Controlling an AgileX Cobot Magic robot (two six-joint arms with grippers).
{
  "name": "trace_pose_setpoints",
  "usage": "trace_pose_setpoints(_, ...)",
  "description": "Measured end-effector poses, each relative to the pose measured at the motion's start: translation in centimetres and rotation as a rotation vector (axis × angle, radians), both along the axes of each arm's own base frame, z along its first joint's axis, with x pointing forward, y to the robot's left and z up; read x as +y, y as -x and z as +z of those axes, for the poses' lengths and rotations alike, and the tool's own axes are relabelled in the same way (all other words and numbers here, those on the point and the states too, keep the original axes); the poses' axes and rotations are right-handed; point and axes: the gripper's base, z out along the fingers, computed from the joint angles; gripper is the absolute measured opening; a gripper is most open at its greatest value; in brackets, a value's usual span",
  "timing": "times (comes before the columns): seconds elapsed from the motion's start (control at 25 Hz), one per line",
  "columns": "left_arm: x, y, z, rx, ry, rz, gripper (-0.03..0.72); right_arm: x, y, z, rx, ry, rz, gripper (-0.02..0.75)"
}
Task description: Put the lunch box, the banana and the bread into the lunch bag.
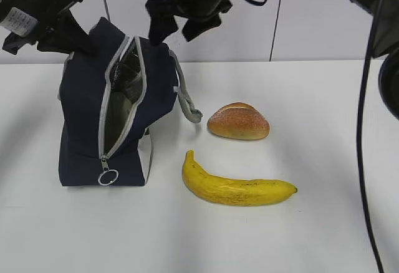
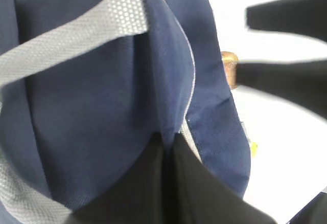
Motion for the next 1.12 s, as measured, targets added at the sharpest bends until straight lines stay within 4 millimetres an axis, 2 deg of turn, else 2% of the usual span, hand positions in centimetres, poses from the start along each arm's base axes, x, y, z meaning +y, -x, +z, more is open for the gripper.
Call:
trace_pose_setpoints(0.2, 0.0, 0.0, 0.0, 0.002, 0.001, -0.001, -0.003, -3.8, -0.1, 3.4, -0.058, 0.015, -0.099, 0.585)
trace_pose_setpoints(0.28, 0.0, 0.0, 0.0, 0.002, 0.001, -0.001, -0.003, -4.7, 0.7, 4.5, -0.058, 0.022, -0.113, 0.584)
trace_pose_setpoints(0.4, 0.0, 0.0, 0.0, 0.000, 0.001, 0.001, -0.003, -5.6, 2.3, 4.7, -0.032, 0.078, -0.084, 0.584)
trace_pose_setpoints(0.64, 0.0, 0.0, 0.0, -0.003, 0.002, 0.003, -0.003, -7.4, 6.7, 2.6, 0.052, 0.234, 0.105, 0.584)
trace_pose_setpoints(0.8, 0.0, 0.0, 0.0, -0.003, 0.002, 0.003, -0.003, -8.3, 9.3, 1.2, 0.114, 0.279, 0.168, 0.584)
trace_pose_setpoints(1.12, 0.0, 0.0, 0.0, -0.003, 0.002, 0.003, -0.003, -8.9, 12.7, -4.8, 0.339, 0.278, 0.234, 0.583)
